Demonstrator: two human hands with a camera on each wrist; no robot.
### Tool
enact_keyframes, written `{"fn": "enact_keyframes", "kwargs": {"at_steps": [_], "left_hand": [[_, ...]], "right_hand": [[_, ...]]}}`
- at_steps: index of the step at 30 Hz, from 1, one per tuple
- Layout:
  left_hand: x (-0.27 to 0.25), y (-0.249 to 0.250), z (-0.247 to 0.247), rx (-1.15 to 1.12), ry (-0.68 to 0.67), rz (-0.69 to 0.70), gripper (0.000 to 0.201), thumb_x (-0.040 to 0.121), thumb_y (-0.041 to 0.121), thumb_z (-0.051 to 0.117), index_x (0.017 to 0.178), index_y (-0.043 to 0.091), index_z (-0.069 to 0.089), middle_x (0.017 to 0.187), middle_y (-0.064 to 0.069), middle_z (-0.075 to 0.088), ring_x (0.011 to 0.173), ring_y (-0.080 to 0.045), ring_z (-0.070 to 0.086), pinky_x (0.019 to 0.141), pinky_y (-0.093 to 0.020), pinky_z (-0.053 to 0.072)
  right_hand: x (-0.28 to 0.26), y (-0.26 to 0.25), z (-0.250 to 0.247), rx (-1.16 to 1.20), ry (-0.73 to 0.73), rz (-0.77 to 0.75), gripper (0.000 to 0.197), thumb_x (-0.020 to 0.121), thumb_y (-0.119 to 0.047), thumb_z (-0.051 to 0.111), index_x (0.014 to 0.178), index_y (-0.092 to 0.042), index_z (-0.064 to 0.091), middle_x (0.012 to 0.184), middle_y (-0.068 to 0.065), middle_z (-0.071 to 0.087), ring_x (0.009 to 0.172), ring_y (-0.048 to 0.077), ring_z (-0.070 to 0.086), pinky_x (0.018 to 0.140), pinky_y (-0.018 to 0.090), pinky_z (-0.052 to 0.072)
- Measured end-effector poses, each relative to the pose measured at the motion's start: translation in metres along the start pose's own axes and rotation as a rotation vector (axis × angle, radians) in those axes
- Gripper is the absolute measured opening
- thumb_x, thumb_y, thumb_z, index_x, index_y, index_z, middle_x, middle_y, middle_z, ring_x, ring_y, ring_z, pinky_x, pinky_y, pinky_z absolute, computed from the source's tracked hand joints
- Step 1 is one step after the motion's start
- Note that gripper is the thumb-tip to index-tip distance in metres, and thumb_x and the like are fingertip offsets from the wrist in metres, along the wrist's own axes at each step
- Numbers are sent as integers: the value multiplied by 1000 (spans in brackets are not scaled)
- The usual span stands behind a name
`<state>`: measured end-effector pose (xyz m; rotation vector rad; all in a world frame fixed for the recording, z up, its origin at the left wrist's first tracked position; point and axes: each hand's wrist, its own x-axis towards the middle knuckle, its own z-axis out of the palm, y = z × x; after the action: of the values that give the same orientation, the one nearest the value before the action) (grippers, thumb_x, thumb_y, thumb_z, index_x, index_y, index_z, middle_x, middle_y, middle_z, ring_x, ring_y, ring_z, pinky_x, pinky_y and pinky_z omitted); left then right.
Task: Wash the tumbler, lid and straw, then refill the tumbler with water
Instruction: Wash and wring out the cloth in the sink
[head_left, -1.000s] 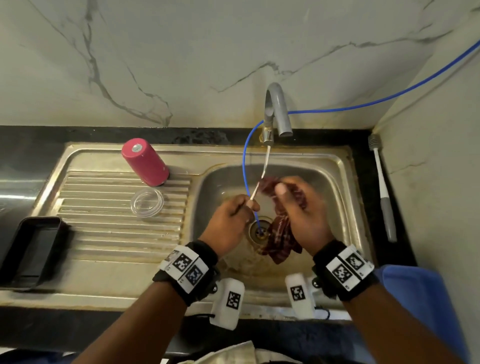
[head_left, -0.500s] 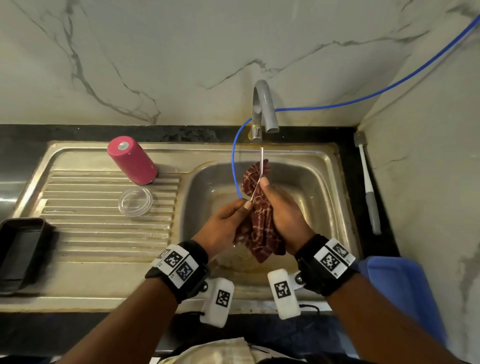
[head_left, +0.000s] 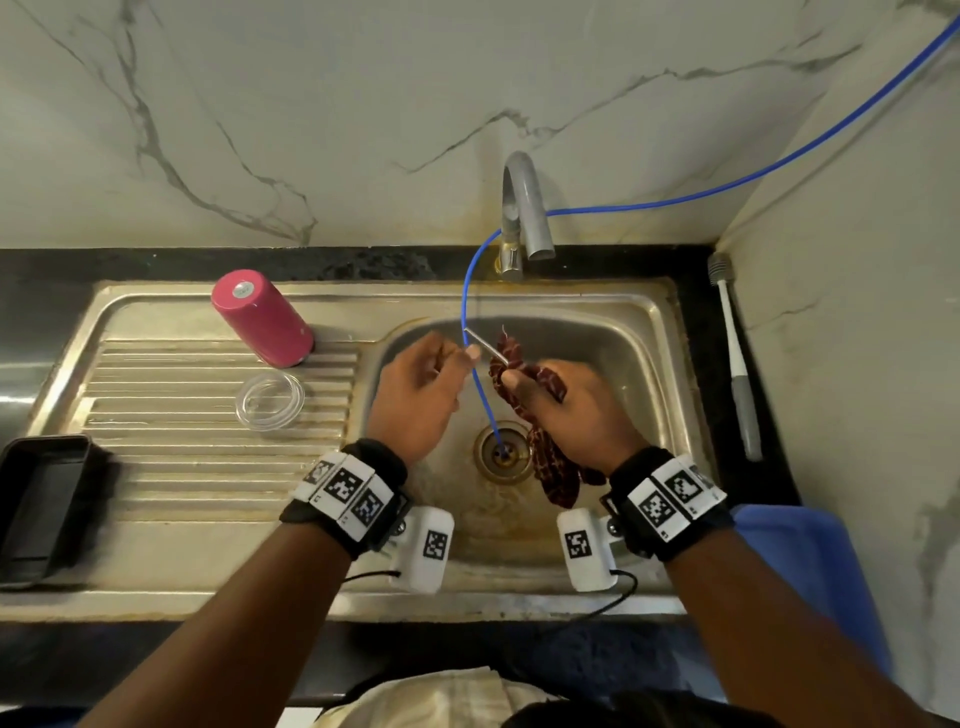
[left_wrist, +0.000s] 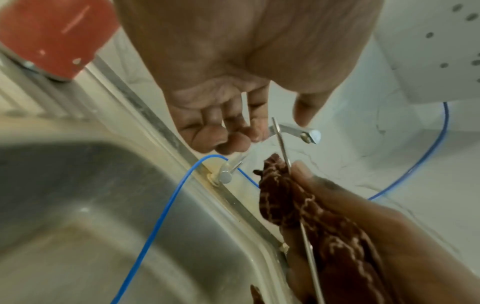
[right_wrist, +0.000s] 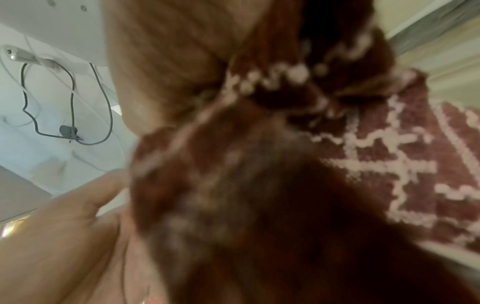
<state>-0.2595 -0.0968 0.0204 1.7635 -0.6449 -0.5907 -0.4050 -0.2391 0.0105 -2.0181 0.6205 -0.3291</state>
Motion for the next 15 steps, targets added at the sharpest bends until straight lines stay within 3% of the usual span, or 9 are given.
{"fn": "enact_keyframes", "kwargs": {"at_steps": [2,5,6,11,15], "left_hand": [[10,7,1,135,-73,1,43,98,59,62,72,25,60,61,4,57,57,-17,55,59,-41,48],[19,6,10,-28,-107,-143,43,103,43,63,66,22,58,54,-1,48,45,-18,43,48,-32,37],[22,5,11,-120,-102,-174,42,104,37,63,69,14,56,54,-2,45,43,-16,38,46,-29,34],[25,8,10,-209,-13,-170,37,107,24,60,78,1,56,54,-3,41,42,-11,34,40,-21,32],[35,15,-5,-273,74,-226,39,107,23,58,72,8,50,50,4,46,39,-9,35,39,-20,31]], "right_hand": [[0,-2,6,-7,-1,-8,47,103,-48,62,61,-28,51,58,-9,53,55,7,51,58,30,39],[0,-6,16,-14,7,-12,48,104,-42,62,60,-27,49,58,-8,51,57,8,51,58,26,37],[1,-8,18,2,12,1,46,104,-41,62,62,-24,52,60,-7,53,58,8,51,58,26,38],[3,-14,26,58,-9,40,45,103,-41,64,65,-17,59,62,-3,59,59,12,56,60,30,44],[-11,-10,17,91,-142,120,41,101,-43,67,68,-18,65,66,3,68,60,16,64,60,26,49]]}}
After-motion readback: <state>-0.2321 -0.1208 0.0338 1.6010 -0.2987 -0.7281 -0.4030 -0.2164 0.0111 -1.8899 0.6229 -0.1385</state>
